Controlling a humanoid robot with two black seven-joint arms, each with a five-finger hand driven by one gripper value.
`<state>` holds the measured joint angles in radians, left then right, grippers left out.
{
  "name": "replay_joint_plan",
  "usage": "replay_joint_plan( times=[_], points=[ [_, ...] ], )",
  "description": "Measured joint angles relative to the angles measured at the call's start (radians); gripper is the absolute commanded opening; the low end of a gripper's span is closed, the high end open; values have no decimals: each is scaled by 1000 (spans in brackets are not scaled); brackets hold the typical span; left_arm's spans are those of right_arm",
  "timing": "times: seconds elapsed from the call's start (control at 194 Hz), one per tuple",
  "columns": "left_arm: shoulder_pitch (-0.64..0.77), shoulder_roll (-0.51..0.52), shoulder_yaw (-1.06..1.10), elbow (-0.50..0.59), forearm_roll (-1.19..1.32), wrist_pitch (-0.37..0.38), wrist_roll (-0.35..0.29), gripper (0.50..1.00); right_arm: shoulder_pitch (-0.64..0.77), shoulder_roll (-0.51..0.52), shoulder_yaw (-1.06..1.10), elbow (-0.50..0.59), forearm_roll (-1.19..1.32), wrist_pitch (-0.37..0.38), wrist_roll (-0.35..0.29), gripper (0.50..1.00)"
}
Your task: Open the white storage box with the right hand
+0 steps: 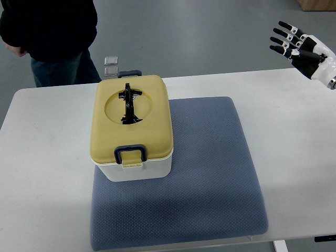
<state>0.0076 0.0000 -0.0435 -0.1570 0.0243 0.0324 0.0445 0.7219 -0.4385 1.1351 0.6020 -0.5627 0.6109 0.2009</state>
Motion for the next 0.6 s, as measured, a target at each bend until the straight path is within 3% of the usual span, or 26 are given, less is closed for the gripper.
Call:
replay_joint_plan(
  times=[0.598],
  points=[
    [0,0,-1,0,1,0,0,1000,7,-14,-1,-1,-2,0,-1,928]
  ],
)
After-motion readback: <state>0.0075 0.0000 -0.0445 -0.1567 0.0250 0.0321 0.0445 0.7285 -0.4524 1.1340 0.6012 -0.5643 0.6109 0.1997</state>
